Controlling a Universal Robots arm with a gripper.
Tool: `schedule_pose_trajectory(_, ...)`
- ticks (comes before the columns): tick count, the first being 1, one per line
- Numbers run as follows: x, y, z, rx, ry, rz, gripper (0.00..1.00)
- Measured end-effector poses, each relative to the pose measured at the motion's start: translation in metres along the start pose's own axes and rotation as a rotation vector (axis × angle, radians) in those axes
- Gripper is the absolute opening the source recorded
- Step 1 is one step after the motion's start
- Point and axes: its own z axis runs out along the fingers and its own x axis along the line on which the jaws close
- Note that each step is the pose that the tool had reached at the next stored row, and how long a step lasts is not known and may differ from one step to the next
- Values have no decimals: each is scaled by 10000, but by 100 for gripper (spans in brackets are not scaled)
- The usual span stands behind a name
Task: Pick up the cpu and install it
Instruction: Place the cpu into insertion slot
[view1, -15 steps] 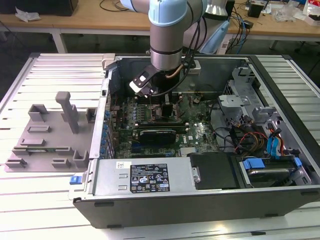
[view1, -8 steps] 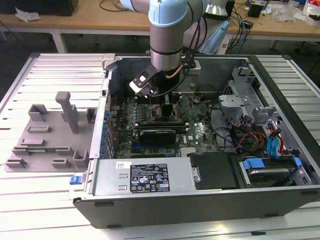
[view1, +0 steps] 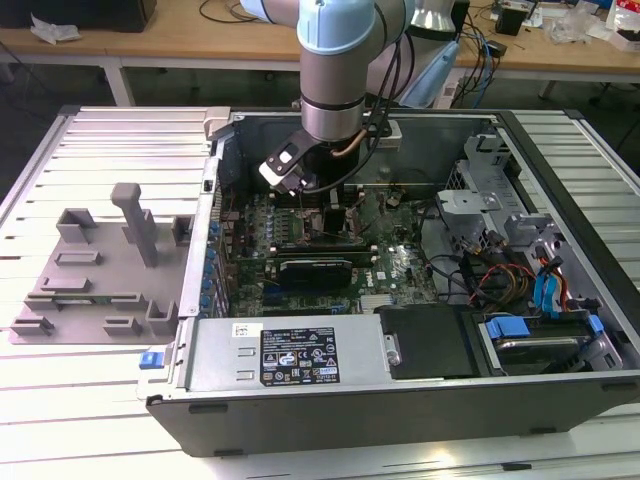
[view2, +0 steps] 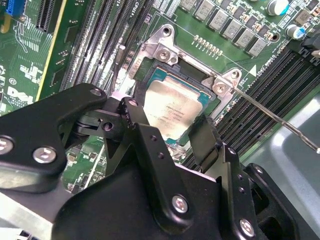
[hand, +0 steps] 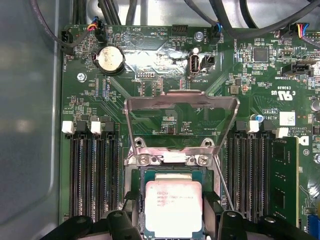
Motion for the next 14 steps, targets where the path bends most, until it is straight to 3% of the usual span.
schedule_pose_trajectory(5, 0, 1, 0, 0, 0, 0, 63)
schedule_pose_trajectory(6, 0, 2, 0, -1, 0, 0, 69)
schedule_pose_trajectory(14, 7, 2, 0, 0, 2, 3, 69)
